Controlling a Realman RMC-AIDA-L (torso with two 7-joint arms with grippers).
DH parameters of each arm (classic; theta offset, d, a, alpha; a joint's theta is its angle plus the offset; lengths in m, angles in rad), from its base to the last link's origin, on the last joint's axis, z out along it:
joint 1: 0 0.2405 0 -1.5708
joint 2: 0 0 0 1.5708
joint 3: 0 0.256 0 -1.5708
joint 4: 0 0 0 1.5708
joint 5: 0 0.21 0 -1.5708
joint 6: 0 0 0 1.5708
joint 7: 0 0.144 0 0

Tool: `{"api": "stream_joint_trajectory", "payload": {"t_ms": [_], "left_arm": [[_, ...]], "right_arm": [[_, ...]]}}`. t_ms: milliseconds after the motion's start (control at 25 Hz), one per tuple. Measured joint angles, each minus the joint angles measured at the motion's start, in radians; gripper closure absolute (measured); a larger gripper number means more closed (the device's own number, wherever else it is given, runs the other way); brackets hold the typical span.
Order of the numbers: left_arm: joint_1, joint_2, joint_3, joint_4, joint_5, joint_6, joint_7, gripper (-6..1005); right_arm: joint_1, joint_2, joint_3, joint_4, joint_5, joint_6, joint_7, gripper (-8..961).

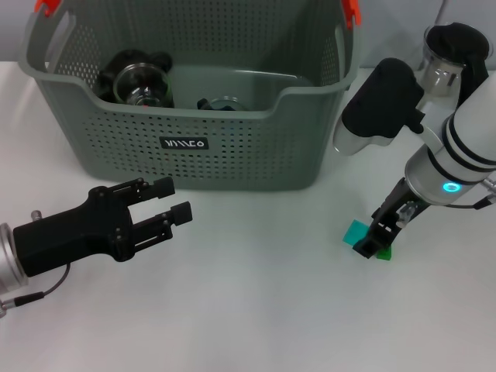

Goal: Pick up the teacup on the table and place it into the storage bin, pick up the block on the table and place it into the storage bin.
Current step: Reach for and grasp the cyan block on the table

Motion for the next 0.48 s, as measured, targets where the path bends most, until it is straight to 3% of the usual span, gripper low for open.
{"api": "stream_joint_trajectory", "payload": {"t_ms": [480], "left_arm": [[0.005, 0.000, 0.000, 0.000, 0.000, -0.003, 0.000, 420]], "right_arm": [[0.033, 0.000, -0.001, 0.085, 0.027, 0.046, 0.001, 274]]}}
